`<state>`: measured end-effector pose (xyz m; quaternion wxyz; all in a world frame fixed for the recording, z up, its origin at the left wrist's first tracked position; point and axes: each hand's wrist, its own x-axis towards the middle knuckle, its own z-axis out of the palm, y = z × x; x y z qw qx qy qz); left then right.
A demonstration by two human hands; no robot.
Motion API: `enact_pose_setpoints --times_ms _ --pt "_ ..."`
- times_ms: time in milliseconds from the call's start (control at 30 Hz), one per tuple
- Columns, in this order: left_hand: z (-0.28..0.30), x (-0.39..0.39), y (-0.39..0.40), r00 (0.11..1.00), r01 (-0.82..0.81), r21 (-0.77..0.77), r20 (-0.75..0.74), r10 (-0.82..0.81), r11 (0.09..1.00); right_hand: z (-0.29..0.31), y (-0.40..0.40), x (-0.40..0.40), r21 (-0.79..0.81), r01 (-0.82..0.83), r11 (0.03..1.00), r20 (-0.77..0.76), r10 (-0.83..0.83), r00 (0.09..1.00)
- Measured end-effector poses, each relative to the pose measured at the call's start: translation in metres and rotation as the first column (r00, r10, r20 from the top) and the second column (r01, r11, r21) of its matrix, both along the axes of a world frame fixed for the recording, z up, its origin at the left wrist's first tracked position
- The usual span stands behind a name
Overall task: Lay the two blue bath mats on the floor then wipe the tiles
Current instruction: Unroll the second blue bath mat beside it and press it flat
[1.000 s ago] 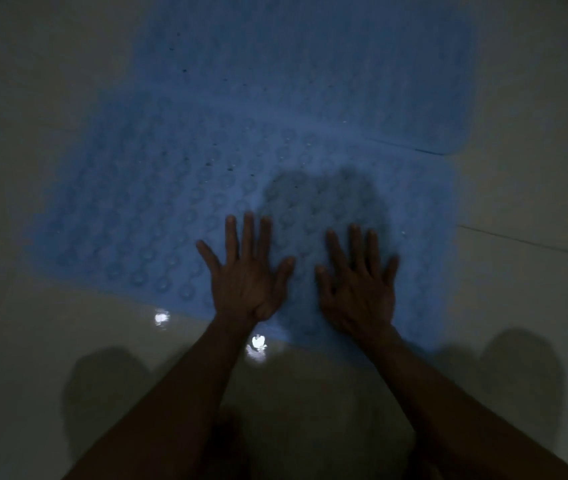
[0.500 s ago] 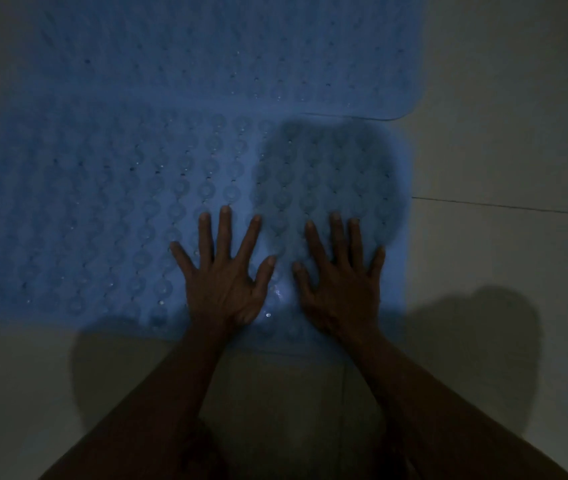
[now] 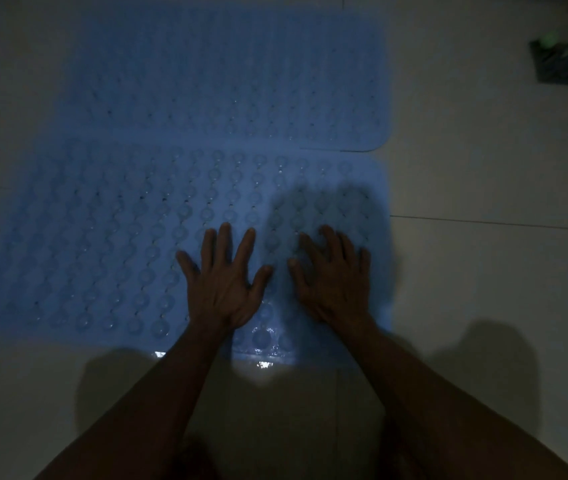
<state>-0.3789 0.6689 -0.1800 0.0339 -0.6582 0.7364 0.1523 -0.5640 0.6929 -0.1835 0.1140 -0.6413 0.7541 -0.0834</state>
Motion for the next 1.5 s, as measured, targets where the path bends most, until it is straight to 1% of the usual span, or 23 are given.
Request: enact_pose_setpoints --times_ms 67,133,200,267,333,433,533,667,800,867,1100,1333,1500 --pt "0.004 -0.005 -0.016 1.0 0.009 -0.02 -0.011 -0.009 1.0 0.006 -0.017 -0.006 0.001 0.021 1.0 0.025 -0.021 0.999" --pt "0.006 -0.012 -0.039 0.999 0.005 -0.041 -0.033 -0.006 0.999 0.008 -0.04 -0.016 0.074 0.022 0.997 0.073 -0.027 0.997" --pt "0.007 -0.02 -0.066 0.999 0.012 -0.051 -0.043 -0.014 0.999 0.006 -0.065 -0.026 0.09 0.016 0.996 0.087 -0.024 0.996" --pt "0.005 -0.026 -0.095 0.998 0.026 -0.069 -0.052 -0.029 0.997 0.003 -0.09 -0.033 0.076 -0.003 0.997 0.08 -0.003 0.997" --pt "-0.001 -0.029 -0.123 0.998 0.039 -0.075 -0.041 -0.042 0.996 -0.005 -0.111 -0.038 0.12 -0.016 0.993 0.075 0.007 0.997" --pt "-0.015 -0.029 -0.146 0.997 0.074 -0.061 0.004 -0.074 0.995 -0.019 -0.125 -0.043 0.171 -0.01 0.985 0.015 0.007 1.0" --pt "-0.024 -0.031 -0.147 0.998 0.057 -0.068 0.026 -0.056 0.996 -0.024 -0.126 -0.045 0.141 -0.017 0.99 -0.011 0.019 1.0" --pt "-0.021 -0.033 -0.145 0.998 0.062 -0.105 0.04 -0.058 0.992 -0.021 -0.128 -0.046 0.122 -0.026 0.992 -0.062 0.034 0.998" --pt "-0.019 -0.037 -0.144 0.997 0.059 -0.135 0.066 -0.05 0.989 -0.022 -0.128 -0.046 0.063 -0.028 0.998 -0.109 0.034 0.993" --pt "-0.018 -0.036 -0.145 0.995 0.069 -0.137 0.074 -0.06 0.988 -0.023 -0.129 -0.048 0.072 -0.034 0.997 -0.107 0.042 0.993" --pt "-0.014 -0.034 -0.152 0.994 0.074 -0.032 0.084 -0.071 0.997 -0.017 -0.13 -0.046 0.112 -0.029 0.993 -0.105 0.041 0.994" --pt "-0.009 -0.037 -0.152 0.994 0.067 -0.03 0.087 -0.064 0.997 -0.016 -0.131 -0.045 0.104 -0.017 0.994 -0.111 0.029 0.993" --pt "-0.012 -0.035 -0.151 0.993 0.087 -0.065 0.088 -0.081 0.994 -0.017 -0.131 -0.044 0.103 -0.017 0.995 -0.097 0.027 0.995"
